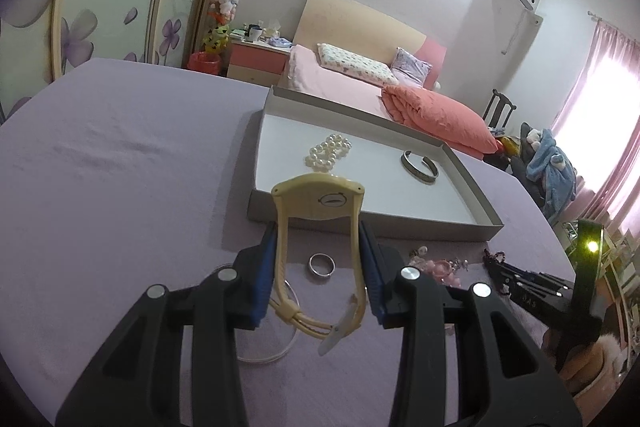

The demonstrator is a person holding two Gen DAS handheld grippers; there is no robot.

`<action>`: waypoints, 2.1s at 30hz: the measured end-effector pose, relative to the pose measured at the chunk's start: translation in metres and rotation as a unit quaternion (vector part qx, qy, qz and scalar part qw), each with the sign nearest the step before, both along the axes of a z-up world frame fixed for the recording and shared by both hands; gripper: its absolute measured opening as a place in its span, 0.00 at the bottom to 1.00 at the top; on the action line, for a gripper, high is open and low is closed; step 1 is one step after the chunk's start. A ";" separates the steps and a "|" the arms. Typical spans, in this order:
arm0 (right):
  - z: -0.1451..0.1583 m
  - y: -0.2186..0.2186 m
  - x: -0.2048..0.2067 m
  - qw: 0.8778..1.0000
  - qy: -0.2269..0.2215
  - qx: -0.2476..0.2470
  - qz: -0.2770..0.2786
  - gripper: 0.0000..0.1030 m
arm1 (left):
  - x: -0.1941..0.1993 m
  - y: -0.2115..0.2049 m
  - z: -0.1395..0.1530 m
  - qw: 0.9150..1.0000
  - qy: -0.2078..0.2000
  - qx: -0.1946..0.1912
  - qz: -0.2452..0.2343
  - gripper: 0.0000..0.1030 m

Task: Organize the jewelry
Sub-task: 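Grasp the dark red bead bracelet with the right tool while the left holds the watch, then carry the watch and red beads over the grey tray with both tools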

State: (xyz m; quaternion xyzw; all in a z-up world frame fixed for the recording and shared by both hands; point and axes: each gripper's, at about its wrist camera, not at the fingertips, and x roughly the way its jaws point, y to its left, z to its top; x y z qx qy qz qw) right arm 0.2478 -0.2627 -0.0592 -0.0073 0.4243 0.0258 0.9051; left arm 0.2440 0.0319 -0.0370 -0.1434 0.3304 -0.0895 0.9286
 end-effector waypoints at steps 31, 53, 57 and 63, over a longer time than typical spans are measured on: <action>0.124 0.015 -0.074 0.965 -0.239 0.093 0.046 0.09 | -0.053 0.008 0.052 0.997 -0.080 -0.006 -0.014 0.38; 0.146 0.020 -0.022 0.955 -0.276 0.100 0.046 0.09 | -0.001 -0.011 0.080 0.992 -0.120 0.020 -0.015 0.38; 0.149 0.022 0.000 0.953 -0.279 0.107 0.045 0.09 | 0.023 -0.018 0.085 0.991 -0.133 0.028 -0.011 0.38; 0.143 0.026 0.025 0.954 -0.275 0.115 0.043 0.09 | 0.059 -0.029 0.085 0.989 -0.140 0.036 -0.018 0.38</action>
